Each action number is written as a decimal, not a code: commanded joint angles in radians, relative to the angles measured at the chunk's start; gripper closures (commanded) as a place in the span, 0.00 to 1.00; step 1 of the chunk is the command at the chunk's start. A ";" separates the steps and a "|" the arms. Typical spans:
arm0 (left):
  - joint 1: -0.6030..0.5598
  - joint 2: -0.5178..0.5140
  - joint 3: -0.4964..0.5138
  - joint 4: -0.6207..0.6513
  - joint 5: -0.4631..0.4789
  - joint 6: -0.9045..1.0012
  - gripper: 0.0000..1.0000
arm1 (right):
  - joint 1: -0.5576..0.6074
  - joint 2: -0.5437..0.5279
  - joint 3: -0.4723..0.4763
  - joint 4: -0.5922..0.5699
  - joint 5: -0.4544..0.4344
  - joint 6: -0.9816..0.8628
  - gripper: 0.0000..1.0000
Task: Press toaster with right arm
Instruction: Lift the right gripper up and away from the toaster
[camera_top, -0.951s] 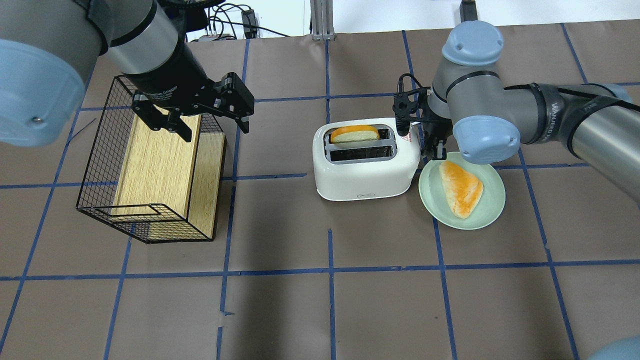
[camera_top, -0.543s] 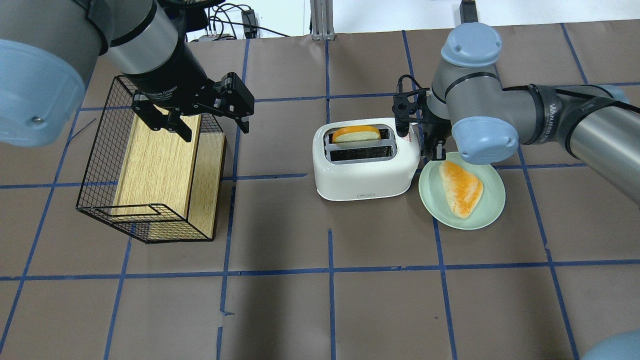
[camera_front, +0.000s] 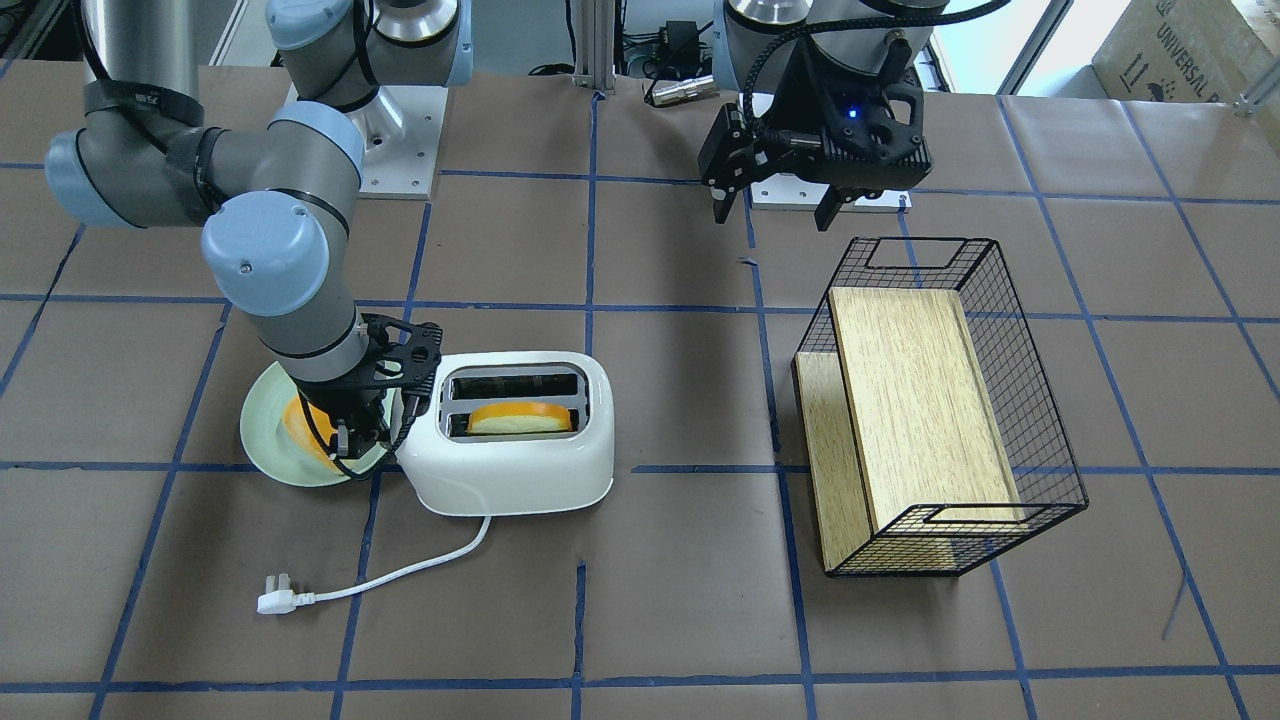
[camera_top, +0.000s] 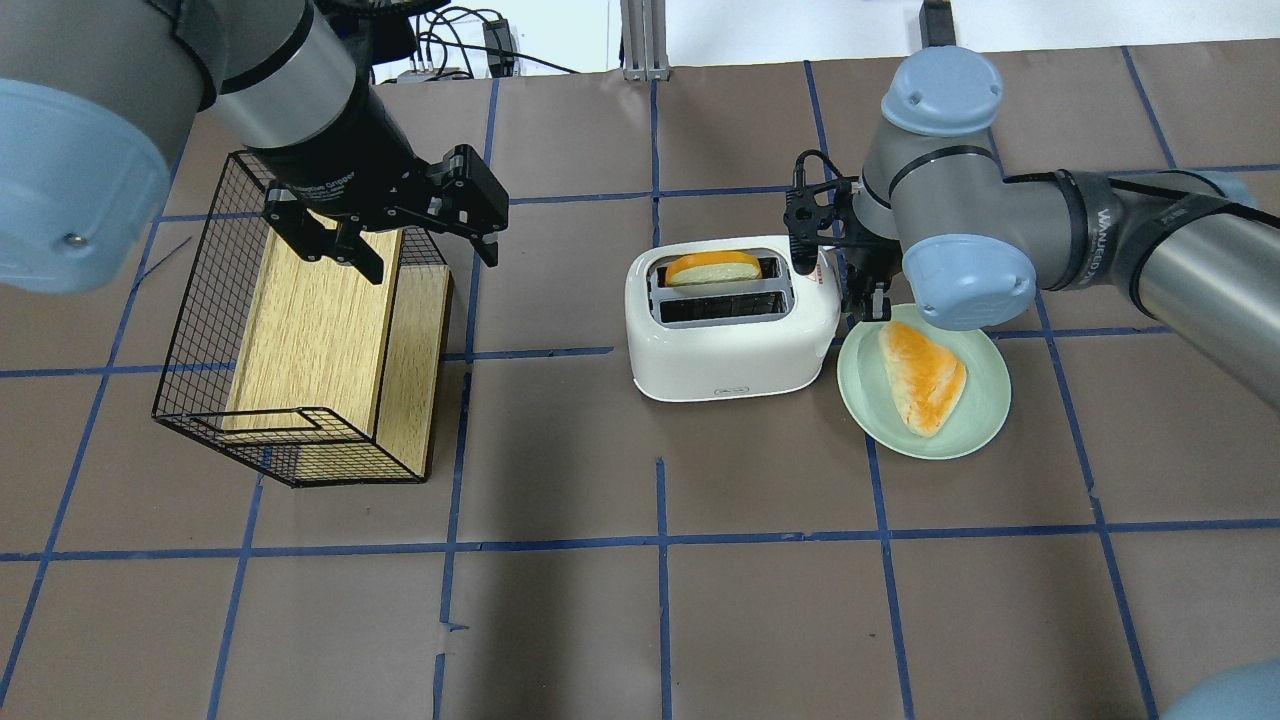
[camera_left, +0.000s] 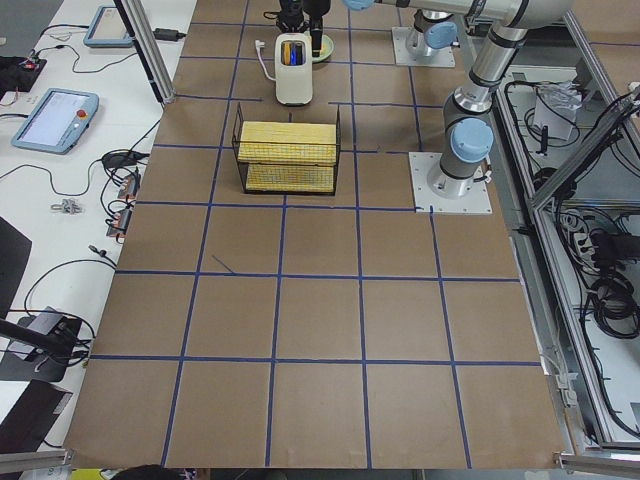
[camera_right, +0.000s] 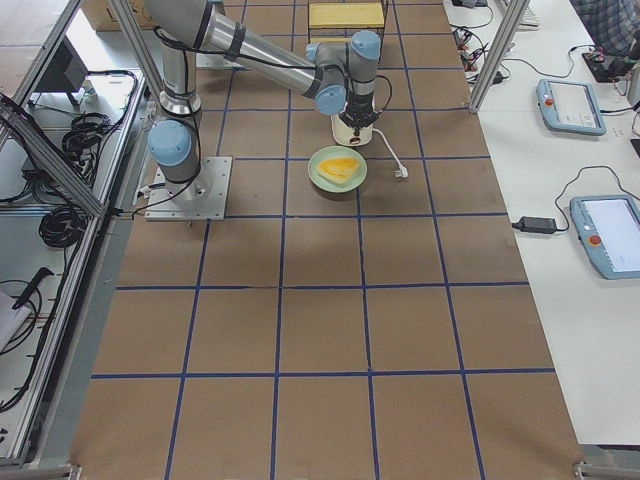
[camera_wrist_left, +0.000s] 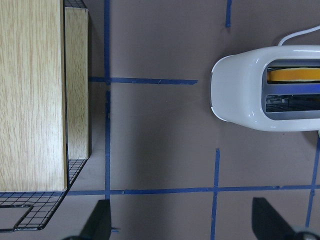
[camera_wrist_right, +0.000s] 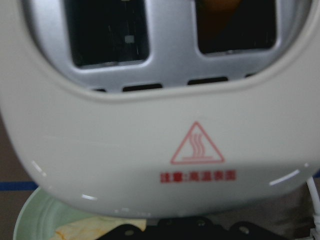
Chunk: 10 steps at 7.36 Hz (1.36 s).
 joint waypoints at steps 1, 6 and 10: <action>0.000 0.000 0.000 0.000 0.000 0.000 0.00 | 0.000 0.000 -0.001 0.000 0.000 0.002 0.91; 0.000 0.000 0.000 0.000 0.000 0.000 0.00 | 0.002 -0.047 -0.179 0.169 0.005 0.079 0.92; 0.000 0.000 0.000 0.000 0.000 0.000 0.00 | 0.006 -0.147 -0.274 0.339 0.009 0.467 0.92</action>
